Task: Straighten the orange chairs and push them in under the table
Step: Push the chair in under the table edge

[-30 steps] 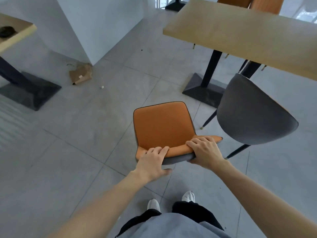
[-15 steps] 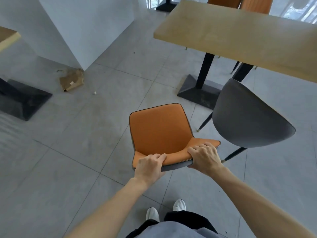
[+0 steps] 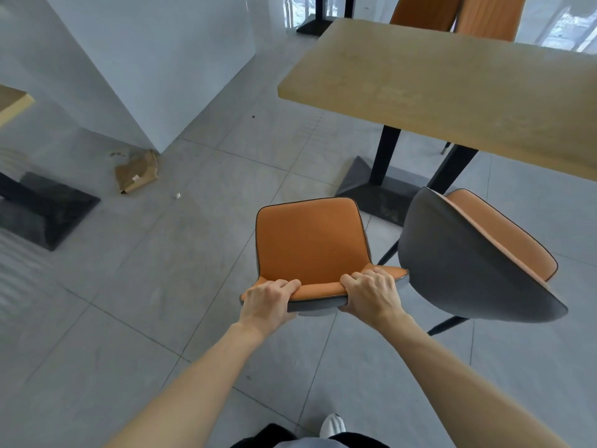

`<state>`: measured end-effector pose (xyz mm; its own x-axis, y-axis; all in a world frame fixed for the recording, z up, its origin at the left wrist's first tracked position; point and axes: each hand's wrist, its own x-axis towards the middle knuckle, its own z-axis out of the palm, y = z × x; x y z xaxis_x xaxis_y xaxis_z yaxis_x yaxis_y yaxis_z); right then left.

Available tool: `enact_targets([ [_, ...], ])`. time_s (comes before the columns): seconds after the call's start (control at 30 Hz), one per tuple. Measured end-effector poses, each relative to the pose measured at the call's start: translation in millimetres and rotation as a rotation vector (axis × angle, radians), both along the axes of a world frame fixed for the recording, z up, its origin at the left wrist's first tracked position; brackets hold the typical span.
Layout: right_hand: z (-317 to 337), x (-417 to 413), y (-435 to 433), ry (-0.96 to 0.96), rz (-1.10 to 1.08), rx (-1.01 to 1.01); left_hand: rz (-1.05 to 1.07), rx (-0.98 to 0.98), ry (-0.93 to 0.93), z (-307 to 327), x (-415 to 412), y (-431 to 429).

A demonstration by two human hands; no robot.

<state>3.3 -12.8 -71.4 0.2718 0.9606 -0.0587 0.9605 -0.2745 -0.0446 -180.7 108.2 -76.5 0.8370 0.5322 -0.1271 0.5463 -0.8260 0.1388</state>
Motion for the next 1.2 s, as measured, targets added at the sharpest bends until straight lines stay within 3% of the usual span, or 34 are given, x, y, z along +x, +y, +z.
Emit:
enact_targets([
  [0.53, 1, 105, 81, -0.043, -0.090, 0.053, -0.084, 0.015, -0.064, -3, 112, 93],
  [1.2, 1, 163, 129, -0.028, -0.121, -0.006, -0.171, 0.038, -0.108, 4, 177, 148],
])
